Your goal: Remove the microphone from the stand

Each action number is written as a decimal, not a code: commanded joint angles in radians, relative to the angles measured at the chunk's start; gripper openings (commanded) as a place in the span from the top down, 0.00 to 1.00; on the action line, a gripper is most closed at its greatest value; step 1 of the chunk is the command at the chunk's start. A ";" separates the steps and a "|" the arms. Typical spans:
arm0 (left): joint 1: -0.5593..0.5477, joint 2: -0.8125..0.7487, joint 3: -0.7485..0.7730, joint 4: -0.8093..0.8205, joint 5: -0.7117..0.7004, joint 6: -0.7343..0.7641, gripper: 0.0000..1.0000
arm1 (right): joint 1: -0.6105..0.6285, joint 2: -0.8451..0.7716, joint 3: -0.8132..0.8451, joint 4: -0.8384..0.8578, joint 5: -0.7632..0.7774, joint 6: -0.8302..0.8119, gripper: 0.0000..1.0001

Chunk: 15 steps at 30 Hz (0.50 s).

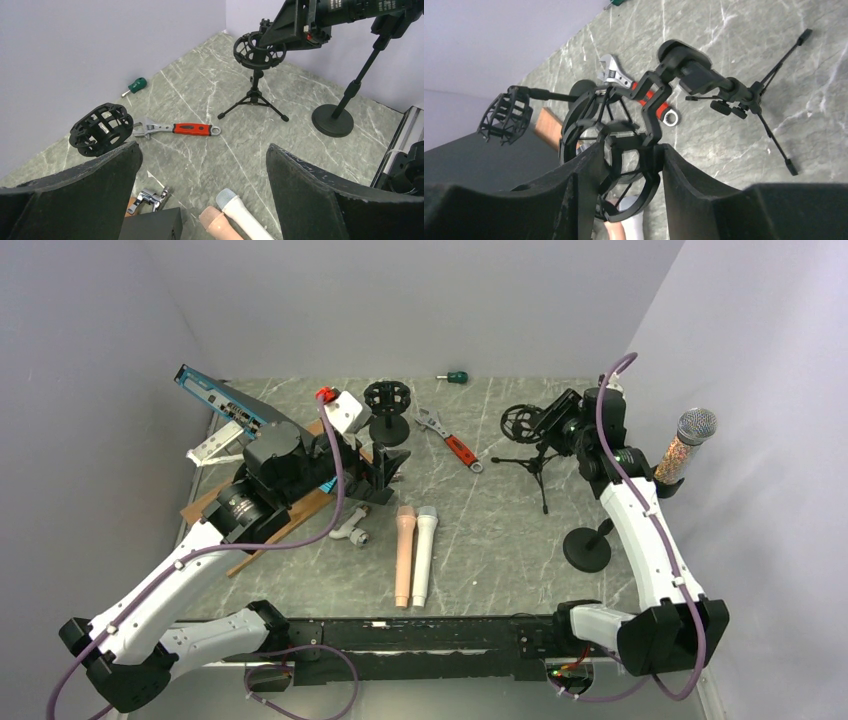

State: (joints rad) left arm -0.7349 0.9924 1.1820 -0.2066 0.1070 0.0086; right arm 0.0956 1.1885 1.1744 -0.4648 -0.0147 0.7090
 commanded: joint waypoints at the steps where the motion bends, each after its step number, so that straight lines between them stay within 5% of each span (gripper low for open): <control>1: -0.009 0.002 0.008 0.016 -0.013 0.019 0.01 | -0.005 -0.070 -0.007 0.064 -0.090 0.026 0.54; 15: -0.028 0.035 0.008 0.022 0.006 0.002 0.01 | -0.003 -0.155 -0.091 0.049 -0.409 0.078 0.62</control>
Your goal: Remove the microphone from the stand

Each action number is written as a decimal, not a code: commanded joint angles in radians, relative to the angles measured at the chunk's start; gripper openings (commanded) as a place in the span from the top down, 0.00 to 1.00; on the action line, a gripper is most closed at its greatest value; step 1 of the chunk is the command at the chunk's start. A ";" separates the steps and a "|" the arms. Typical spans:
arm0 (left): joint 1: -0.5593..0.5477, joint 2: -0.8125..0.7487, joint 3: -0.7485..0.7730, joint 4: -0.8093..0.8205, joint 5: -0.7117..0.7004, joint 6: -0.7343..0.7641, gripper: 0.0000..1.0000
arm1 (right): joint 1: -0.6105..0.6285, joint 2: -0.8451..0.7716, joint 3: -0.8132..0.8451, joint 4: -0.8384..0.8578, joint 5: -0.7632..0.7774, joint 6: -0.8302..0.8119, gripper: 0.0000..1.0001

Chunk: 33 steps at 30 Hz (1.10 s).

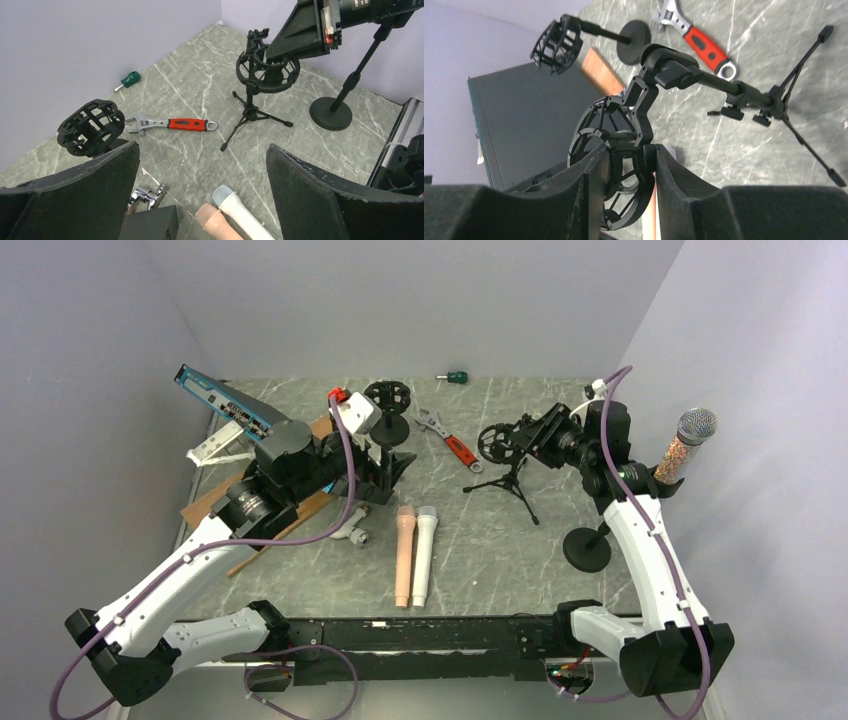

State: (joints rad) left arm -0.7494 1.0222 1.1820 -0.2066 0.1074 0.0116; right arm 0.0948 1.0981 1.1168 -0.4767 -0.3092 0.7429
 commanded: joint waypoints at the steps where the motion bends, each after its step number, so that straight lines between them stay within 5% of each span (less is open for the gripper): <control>1: -0.018 0.008 0.007 0.021 0.006 -0.002 0.01 | -0.003 -0.076 -0.052 0.067 -0.131 0.053 0.62; 4: -0.039 0.028 0.017 0.014 0.007 -0.005 0.01 | -0.001 -0.106 -0.112 0.102 -0.187 0.064 0.57; 7: -0.063 0.066 0.041 -0.004 0.013 -0.047 0.01 | -0.001 -0.136 -0.127 0.123 -0.247 0.025 0.33; 13: -0.113 0.111 0.046 0.041 -0.018 -0.161 0.01 | -0.002 -0.172 -0.001 -0.081 -0.131 -0.132 0.06; 19: -0.213 0.072 -0.175 0.414 -0.099 -0.337 0.01 | -0.002 -0.217 0.098 -0.217 -0.006 -0.254 0.02; 26: -0.456 0.210 -0.455 1.031 -0.483 -0.138 0.01 | -0.002 -0.306 0.094 -0.252 0.060 -0.303 0.01; 33: -0.516 0.547 -0.387 1.268 -0.729 -0.115 0.01 | -0.002 -0.401 0.070 -0.293 0.066 -0.307 0.00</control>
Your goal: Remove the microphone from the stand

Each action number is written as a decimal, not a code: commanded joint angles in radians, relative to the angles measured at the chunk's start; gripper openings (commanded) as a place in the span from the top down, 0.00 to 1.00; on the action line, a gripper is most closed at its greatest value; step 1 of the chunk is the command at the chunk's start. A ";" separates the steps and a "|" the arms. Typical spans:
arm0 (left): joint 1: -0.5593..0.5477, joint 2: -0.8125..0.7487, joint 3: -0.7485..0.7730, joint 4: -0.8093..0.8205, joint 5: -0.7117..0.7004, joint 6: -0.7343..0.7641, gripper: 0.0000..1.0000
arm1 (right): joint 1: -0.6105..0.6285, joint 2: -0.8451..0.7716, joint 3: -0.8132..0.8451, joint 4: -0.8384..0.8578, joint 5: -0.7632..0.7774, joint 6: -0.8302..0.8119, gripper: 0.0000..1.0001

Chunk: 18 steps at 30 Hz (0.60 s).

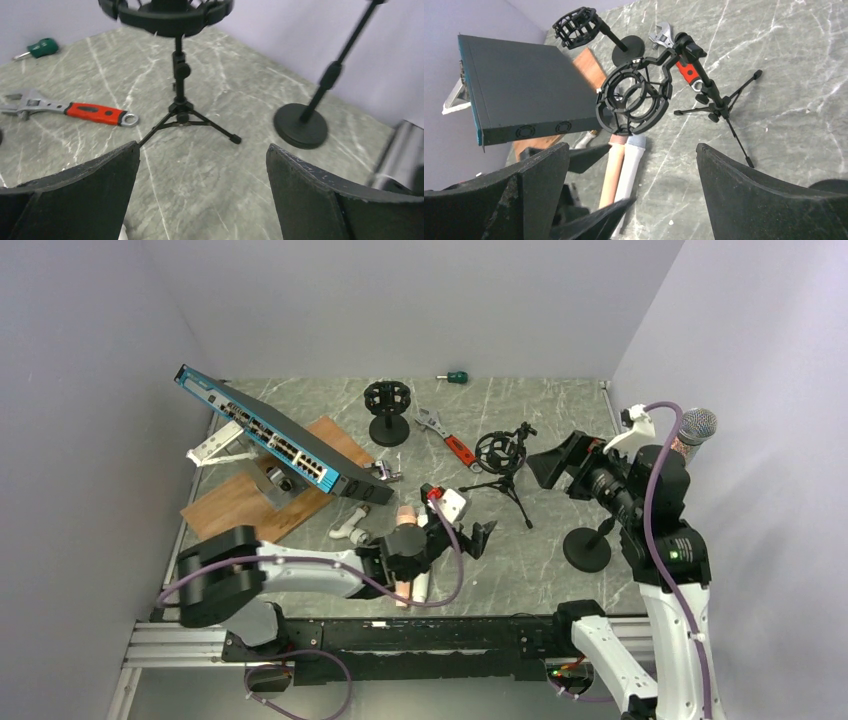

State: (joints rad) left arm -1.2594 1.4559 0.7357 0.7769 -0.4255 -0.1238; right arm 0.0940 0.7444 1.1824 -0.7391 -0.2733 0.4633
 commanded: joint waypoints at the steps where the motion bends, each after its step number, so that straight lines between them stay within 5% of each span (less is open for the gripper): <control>1: -0.006 0.158 0.067 0.335 -0.215 0.017 0.01 | -0.002 -0.057 0.010 -0.045 0.039 -0.035 0.00; 6: 0.015 0.352 0.147 0.461 -0.188 -0.047 0.10 | -0.002 -0.093 0.043 -0.111 0.097 -0.074 0.00; 11: 0.118 0.437 0.167 0.490 -0.043 -0.365 0.20 | -0.001 -0.123 0.046 -0.148 0.120 -0.089 0.00; 18: 0.213 0.523 0.200 0.515 0.131 -0.584 0.25 | -0.001 -0.155 0.014 -0.150 0.124 -0.081 0.00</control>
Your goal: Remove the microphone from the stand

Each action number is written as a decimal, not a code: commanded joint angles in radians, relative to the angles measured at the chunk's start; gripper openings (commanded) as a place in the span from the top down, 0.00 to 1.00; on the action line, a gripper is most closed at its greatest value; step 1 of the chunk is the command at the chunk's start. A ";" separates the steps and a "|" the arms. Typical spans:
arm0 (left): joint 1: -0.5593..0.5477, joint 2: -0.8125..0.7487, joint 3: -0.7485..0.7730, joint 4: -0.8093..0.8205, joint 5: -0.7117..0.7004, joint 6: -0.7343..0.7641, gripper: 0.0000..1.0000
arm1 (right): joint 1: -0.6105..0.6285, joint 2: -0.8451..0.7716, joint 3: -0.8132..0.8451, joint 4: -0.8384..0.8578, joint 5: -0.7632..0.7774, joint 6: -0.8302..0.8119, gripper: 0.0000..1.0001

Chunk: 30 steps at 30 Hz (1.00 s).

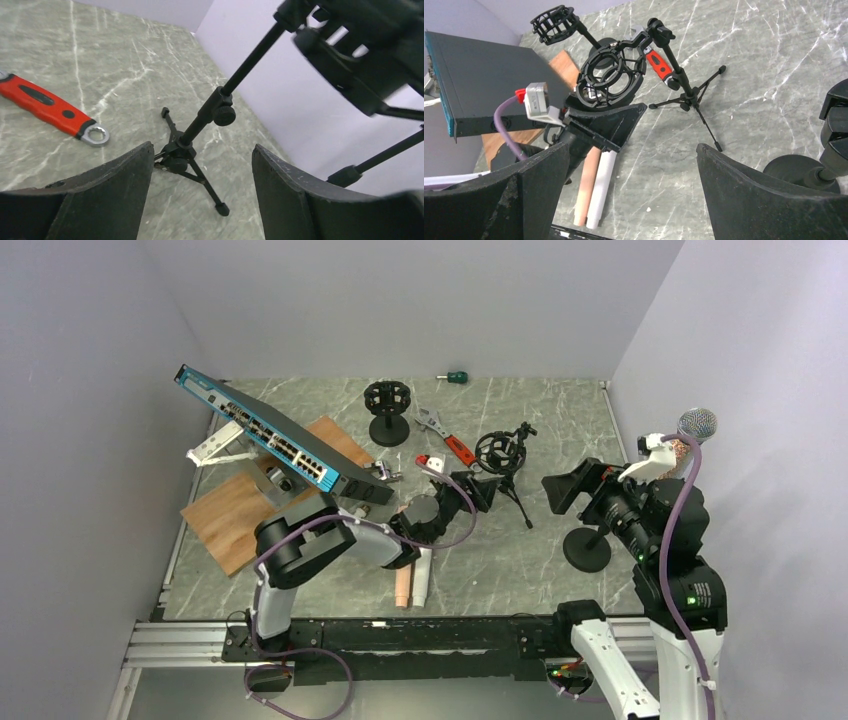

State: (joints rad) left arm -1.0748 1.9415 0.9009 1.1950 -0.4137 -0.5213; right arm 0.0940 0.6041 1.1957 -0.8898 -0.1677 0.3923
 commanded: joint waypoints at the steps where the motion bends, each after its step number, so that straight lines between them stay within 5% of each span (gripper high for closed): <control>1: 0.040 0.047 0.035 0.110 0.135 -0.211 0.26 | -0.002 -0.014 0.003 -0.002 0.018 -0.011 0.00; 12: 0.099 0.131 0.162 -0.032 0.245 -0.467 0.30 | -0.001 -0.018 -0.001 -0.004 0.016 0.001 0.00; 30: 0.099 0.249 0.313 -0.119 0.251 -0.606 0.48 | -0.001 -0.030 -0.036 -0.006 0.013 0.019 0.00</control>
State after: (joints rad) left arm -0.9730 2.1651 1.1778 1.0557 -0.1829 -1.0664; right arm 0.0940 0.5812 1.1656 -0.8948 -0.1612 0.4038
